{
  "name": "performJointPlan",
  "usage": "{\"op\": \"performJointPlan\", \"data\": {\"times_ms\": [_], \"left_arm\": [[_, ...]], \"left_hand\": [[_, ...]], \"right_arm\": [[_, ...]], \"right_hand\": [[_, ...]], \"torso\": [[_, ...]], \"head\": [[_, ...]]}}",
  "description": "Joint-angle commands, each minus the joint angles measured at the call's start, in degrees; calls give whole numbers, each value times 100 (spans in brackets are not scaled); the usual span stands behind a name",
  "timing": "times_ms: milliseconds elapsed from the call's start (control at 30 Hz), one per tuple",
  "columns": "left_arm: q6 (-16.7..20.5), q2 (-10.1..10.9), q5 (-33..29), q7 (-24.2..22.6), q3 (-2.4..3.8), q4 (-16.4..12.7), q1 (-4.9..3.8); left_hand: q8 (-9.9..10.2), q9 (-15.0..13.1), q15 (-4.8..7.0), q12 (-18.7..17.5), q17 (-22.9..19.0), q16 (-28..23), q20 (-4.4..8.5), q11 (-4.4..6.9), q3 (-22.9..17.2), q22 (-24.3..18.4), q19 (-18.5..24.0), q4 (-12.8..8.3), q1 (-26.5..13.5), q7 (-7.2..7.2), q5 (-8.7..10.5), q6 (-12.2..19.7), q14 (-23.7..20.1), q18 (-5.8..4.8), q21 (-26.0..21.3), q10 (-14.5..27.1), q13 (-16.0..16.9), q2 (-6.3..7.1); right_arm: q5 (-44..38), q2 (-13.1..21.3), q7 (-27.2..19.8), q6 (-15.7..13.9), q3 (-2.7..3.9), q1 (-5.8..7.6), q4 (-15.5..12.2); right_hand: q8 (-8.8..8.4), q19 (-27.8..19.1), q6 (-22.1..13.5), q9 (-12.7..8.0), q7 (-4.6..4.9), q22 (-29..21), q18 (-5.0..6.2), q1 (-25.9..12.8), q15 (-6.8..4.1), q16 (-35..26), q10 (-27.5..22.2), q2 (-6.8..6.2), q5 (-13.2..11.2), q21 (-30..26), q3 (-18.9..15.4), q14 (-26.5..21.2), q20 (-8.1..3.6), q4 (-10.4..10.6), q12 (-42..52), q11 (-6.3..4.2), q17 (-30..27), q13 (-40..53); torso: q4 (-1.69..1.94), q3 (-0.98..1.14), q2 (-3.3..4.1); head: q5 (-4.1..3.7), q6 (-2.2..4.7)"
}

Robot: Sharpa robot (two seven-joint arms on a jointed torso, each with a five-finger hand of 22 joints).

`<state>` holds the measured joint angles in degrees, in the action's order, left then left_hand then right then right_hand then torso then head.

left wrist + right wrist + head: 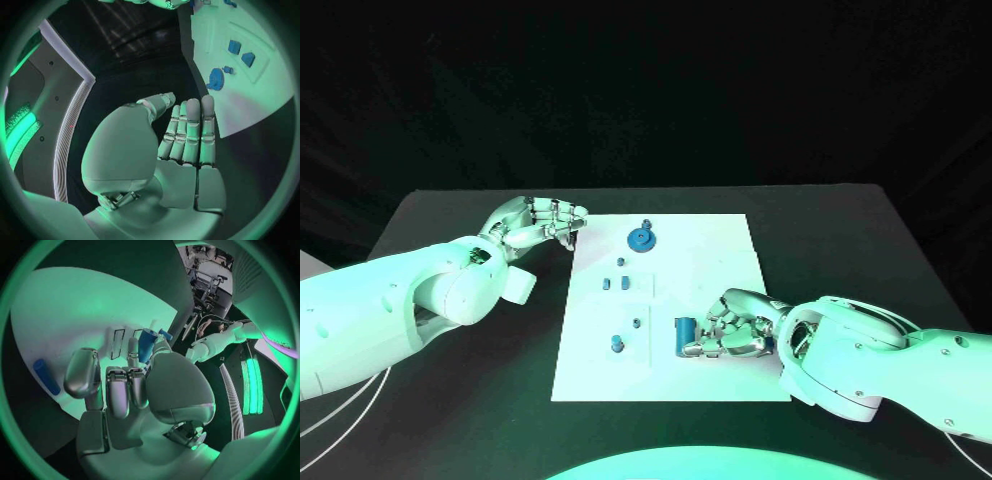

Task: Assemble the parts on the task board

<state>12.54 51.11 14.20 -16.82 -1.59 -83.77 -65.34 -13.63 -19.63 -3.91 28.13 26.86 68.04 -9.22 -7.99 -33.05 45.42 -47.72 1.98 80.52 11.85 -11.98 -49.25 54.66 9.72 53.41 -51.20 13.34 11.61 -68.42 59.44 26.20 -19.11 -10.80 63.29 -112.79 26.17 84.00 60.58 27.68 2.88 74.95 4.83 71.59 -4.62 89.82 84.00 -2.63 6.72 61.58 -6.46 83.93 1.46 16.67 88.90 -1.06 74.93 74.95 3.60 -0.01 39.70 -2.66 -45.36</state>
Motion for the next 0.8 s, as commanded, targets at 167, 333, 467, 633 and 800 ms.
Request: {"op": "performJointPlan", "data": {"times_ms": [167, 333, 467, 633, 800], "left_arm": [[-40, -6, -33, -12, 4, -7, 0], [-37, -5, -36, -9, 4, -5, 0], [-37, -4, -41, -8, 4, -5, 0], [-35, -5, -43, -7, 4, -5, 0], [-36, -5, -45, -8, 4, -4, 0]], "left_hand": [[-43, 7, -12, 44, -6, 7, -28, -9, -9, -12, 1, 40, -58, -16, -28, 48, -45, 81, -39, 59, -7, -16], [-44, 7, -12, 46, -6, 7, -28, -10, -10, -14, 0, 44, -60, -16, -28, 48, -46, 81, -41, 61, -7, -19], [-46, 7, -13, 48, -6, 8, -29, -11, -13, -16, -1, 52, -67, -14, -29, 48, -46, 81, -44, 63, -7, -27], [-46, 7, -13, 48, -6, 8, -29, -11, -13, -16, -1, 52, -67, -14, -29, 48, -46, 81, -44, 63, -7, -27], [-46, 7, -13, 48, -6, 8, -29, -11, -13, -16, -1, 52, -67, -14, -29, 48, -46, 81, -44, 63, -7, -27]], "right_arm": [[-99, -13, 133, 147, -23, -22, 81], [-101, -23, 152, 90, -23, -22, 108], [-98, -27, 145, 50, -23, -21, 118], [-97, -26, 142, 18, -22, -21, 133], [-145, -19, 149, 33, -22, -20, 140]], "right_hand": [[0, 227, 18, -9, -28, 765, -57, 51, -33, 18, 569, 91, 22, 37, 53, 607, -25, 5, 44, -44, 1507, 1462], [-9, 229, 25, -19, -27, 770, -57, -7, -34, 18, 568, 202, 59, 34, 55, 607, -26, 13, 42, -43, 1507, 1461], [-15, 231, 29, -27, -26, 776, -57, -127, -32, 18, 566, 277, 114, 34, 13, 607, -25, 16, 37, -42, 1507, 1458], [-16, 232, 31, -29, -28, 780, -58, -175, -33, 18, 567, 310, 143, 37, -6, 607, -25, 17, 40, -42, 1507, 1460], [-20, 234, 24, -32, -36, 785, -58, -97, -36, 18, 569, 293, 173, 43, -11, 607, -27, -15, 44, -48, 1507, 1463]], "torso": [[2, -3, 4], [-1, -1, 1], [0, 0, 1], [-4, 1, 0], [-3, 0, 1]], "head": [[-1, -1], [-3, 5], [-2, 3], [-2, 5], [-4, -6]]}}
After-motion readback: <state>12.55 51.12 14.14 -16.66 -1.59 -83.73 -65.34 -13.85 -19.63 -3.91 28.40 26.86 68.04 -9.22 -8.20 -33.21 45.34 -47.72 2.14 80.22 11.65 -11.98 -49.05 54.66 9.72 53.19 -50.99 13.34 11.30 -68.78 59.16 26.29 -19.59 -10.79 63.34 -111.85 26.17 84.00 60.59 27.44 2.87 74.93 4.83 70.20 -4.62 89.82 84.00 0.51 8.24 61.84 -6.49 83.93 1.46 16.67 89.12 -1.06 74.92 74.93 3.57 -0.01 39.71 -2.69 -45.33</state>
